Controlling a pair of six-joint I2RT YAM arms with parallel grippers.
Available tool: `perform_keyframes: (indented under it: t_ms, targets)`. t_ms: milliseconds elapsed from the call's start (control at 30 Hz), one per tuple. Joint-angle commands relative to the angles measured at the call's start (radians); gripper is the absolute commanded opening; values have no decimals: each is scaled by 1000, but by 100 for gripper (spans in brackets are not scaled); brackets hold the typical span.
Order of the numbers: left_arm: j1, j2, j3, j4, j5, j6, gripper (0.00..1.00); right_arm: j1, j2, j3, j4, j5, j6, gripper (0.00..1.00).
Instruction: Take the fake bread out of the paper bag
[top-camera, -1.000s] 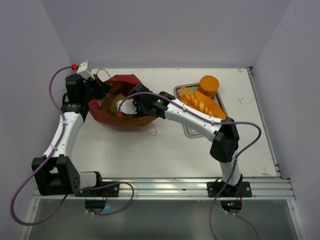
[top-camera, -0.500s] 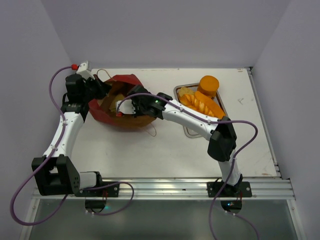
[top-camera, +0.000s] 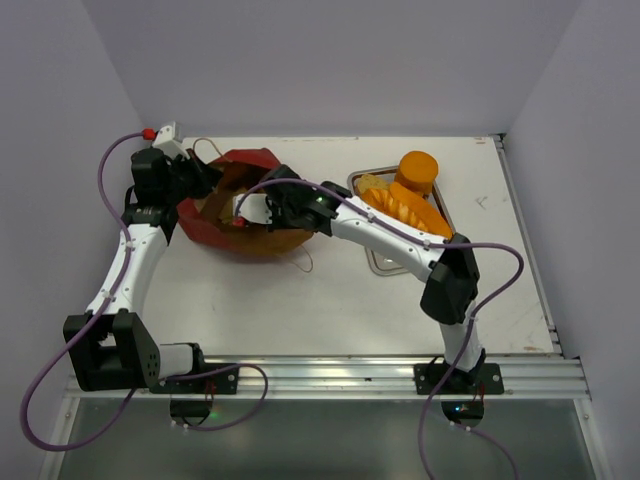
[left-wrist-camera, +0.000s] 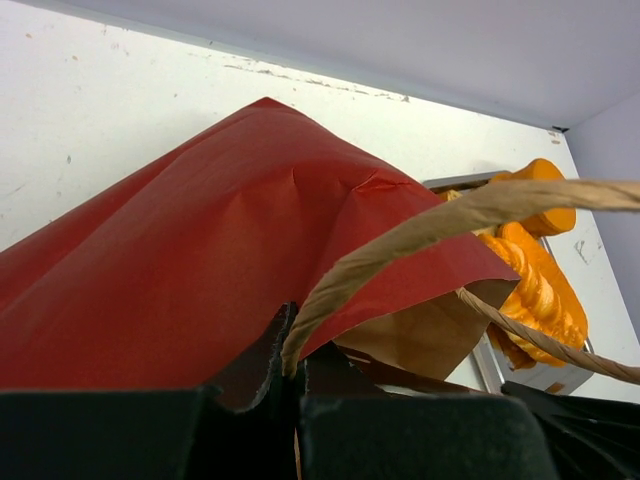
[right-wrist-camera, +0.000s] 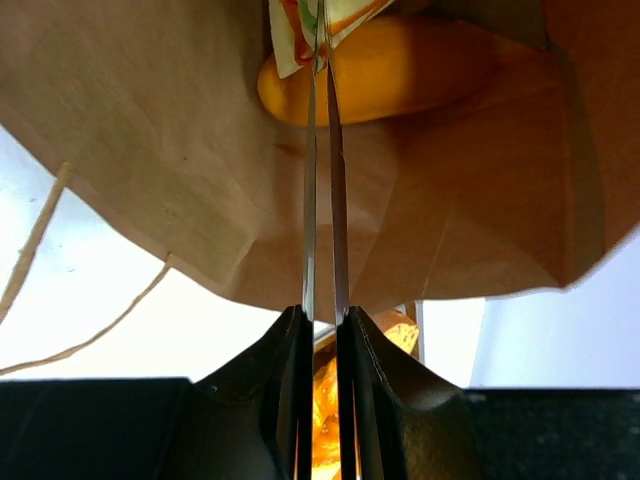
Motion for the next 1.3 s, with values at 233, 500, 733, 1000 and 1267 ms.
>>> perform_keyframes:
  t_ms: [233, 500, 733, 1000, 1267]
  targets:
    - [9, -6, 33, -6, -67, -33, 0, -18, -271, -24, 11, -123, 105, 0]
    - [9, 30, 74, -9, -86, -56, 0, -39, -391, -95, 5, -169, 128, 0]
    - [9, 72, 131, -30, -106, -70, 0, -73, -512, -153, -11, -212, 146, 0]
    - [9, 98, 142, -29, -109, -84, 0, -146, -634, -166, -44, -280, 181, 0]
    - [9, 129, 166, -55, -133, -69, 0, -182, -693, -115, -94, -349, 229, 0]
